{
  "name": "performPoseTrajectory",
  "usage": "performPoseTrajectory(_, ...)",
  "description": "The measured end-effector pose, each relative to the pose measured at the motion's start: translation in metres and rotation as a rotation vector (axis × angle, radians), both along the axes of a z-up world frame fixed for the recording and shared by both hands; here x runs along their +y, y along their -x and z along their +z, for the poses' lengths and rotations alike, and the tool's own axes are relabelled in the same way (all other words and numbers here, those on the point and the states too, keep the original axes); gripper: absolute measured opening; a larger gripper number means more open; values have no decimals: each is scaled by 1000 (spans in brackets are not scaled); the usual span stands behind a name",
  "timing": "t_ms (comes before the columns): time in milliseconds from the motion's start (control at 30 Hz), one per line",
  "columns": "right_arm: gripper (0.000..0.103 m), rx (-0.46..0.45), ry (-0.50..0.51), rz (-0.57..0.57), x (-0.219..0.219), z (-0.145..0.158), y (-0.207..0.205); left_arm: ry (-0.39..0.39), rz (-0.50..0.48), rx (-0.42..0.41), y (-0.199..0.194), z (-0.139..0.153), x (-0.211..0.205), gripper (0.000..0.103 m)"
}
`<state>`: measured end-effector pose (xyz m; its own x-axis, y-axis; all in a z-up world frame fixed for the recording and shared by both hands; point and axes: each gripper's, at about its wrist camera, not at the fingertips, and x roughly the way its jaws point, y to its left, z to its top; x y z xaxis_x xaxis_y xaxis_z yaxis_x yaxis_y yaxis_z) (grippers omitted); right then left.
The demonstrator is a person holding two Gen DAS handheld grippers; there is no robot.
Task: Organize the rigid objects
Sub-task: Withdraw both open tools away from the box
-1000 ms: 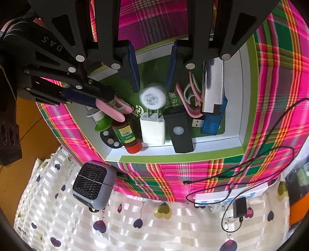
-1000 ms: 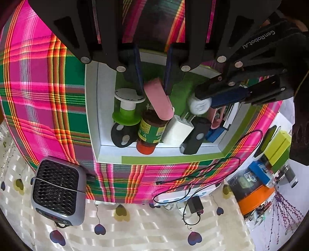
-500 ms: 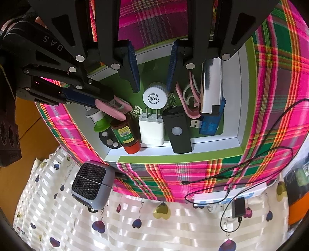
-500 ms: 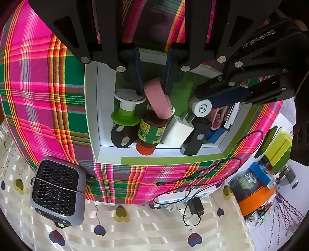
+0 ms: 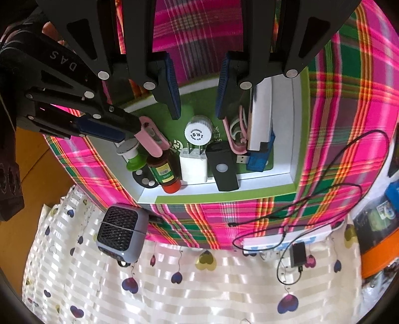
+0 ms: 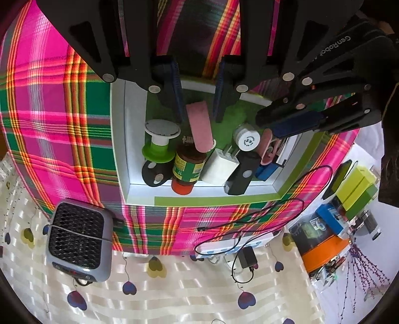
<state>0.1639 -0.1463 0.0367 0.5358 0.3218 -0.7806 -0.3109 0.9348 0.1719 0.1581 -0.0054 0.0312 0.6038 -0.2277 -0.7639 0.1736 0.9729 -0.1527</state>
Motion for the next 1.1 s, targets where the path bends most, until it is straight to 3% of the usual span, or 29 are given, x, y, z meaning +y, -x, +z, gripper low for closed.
performPoseTrajectory(267,25,-53,-8,-25,-3,8,23,-11,36,-50,29,12,3,28)
performPoseTrajectory(400,44,-81,-19,-35,-3,13,38,-53,50,-79,44,14,2,28)
performPoseTrajectory(667,45,-105,23,-55,-1,9,62,-84,80,-59,70,-2,8,28)
performPoseTrajectory(1100,45,-54,52,-108,-4,-13,90,-102,114,-9,99,-22,12,28)
